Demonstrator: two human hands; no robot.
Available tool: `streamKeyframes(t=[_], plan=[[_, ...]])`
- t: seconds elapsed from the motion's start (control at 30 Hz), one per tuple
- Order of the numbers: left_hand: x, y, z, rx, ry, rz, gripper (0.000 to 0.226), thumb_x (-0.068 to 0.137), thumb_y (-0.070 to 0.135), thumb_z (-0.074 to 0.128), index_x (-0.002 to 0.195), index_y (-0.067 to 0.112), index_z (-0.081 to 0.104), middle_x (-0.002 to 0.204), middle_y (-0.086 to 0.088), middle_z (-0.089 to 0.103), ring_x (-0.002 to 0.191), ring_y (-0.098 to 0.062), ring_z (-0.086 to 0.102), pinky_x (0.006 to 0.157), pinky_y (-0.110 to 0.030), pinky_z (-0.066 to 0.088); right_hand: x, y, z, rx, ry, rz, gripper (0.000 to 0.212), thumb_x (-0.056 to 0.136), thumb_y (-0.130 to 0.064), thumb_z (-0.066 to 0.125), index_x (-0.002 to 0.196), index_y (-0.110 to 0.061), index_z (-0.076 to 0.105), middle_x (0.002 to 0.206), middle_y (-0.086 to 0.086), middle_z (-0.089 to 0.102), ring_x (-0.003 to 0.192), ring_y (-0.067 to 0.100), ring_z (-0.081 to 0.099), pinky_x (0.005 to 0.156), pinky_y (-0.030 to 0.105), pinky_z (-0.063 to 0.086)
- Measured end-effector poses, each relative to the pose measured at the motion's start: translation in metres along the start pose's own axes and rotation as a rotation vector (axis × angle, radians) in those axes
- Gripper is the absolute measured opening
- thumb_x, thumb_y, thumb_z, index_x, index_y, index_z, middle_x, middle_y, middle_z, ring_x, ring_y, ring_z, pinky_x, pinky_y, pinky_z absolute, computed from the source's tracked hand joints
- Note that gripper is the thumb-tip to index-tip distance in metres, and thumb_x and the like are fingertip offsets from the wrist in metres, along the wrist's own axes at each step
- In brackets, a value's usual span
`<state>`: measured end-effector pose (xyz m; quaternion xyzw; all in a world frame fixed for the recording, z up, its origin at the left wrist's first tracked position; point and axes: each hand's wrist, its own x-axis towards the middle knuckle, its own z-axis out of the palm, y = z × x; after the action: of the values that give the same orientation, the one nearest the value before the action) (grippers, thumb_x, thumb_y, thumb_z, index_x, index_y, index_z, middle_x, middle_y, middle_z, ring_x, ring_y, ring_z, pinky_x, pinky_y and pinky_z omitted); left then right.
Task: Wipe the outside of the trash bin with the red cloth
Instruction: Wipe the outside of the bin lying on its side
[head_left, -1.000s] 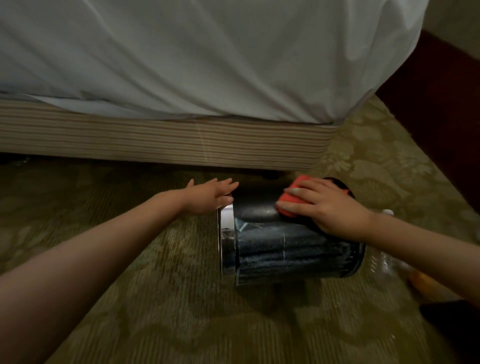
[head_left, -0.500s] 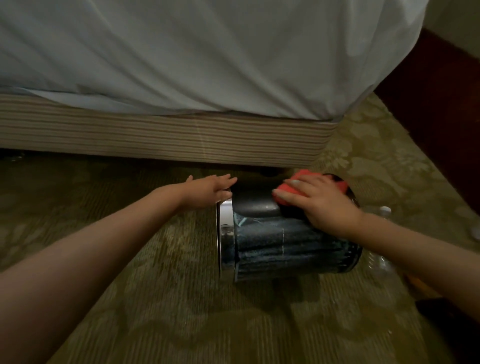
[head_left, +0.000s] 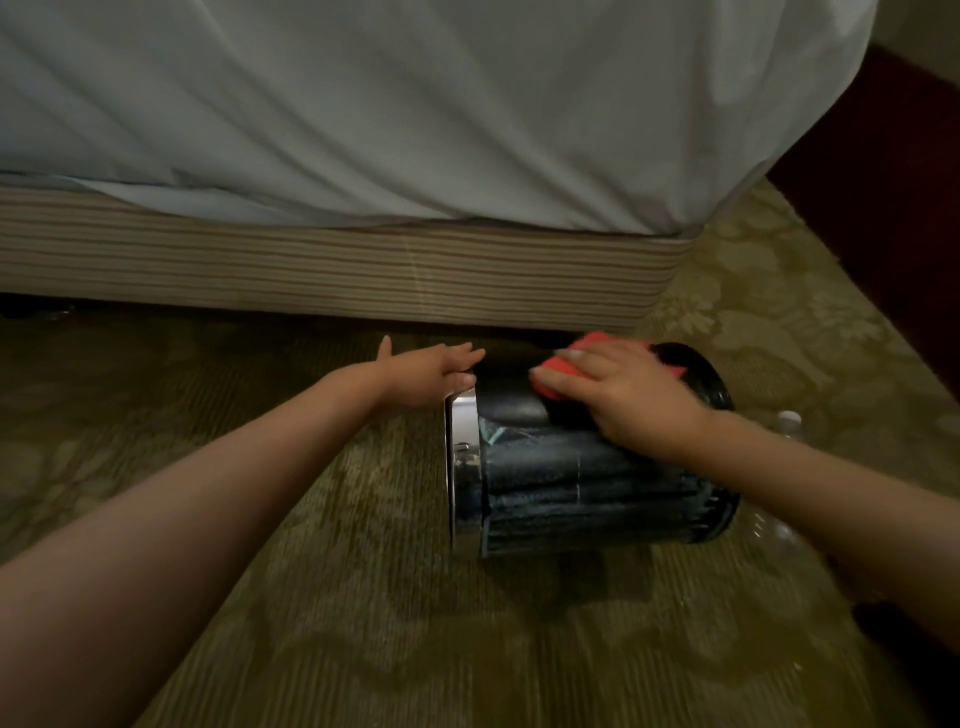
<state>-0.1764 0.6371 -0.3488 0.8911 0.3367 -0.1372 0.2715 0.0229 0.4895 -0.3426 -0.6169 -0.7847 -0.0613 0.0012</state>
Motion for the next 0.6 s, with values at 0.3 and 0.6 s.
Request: streamKeyframes(t=[0.3, 0.6], plan=[[0.003, -0.006, 0.006, -0.056, 0.02, -0.007, 0.048, 0.099, 0.04, 0.03, 0.146, 0.039, 0.016, 0.156, 0.014, 0.008, 0.144, -0.015, 0.005, 0.106, -0.061, -0.012, -0.006, -0.012, 0.003, 0.031, 0.082, -0.227, 0.058, 0.071, -0.012, 0.078, 0.126, -0.02, 0.059, 0.128, 0.017, 0.058, 0.117, 0.038, 0.055, 0.095, 0.056, 0.042], [0.005, -0.004, 0.002, -0.079, 0.02, -0.036, 0.049, 0.099, 0.041, 0.03, 0.146, 0.036, 0.017, 0.156, 0.013, 0.008, 0.144, -0.016, 0.006, 0.107, -0.062, -0.009, 0.013, -0.058, 0.012, -0.012, 0.076, -0.117, 0.059, 0.072, -0.019, 0.076, 0.128, -0.02, 0.057, 0.126, 0.017, 0.059, 0.115, 0.039, 0.055, 0.097, 0.053, 0.04]])
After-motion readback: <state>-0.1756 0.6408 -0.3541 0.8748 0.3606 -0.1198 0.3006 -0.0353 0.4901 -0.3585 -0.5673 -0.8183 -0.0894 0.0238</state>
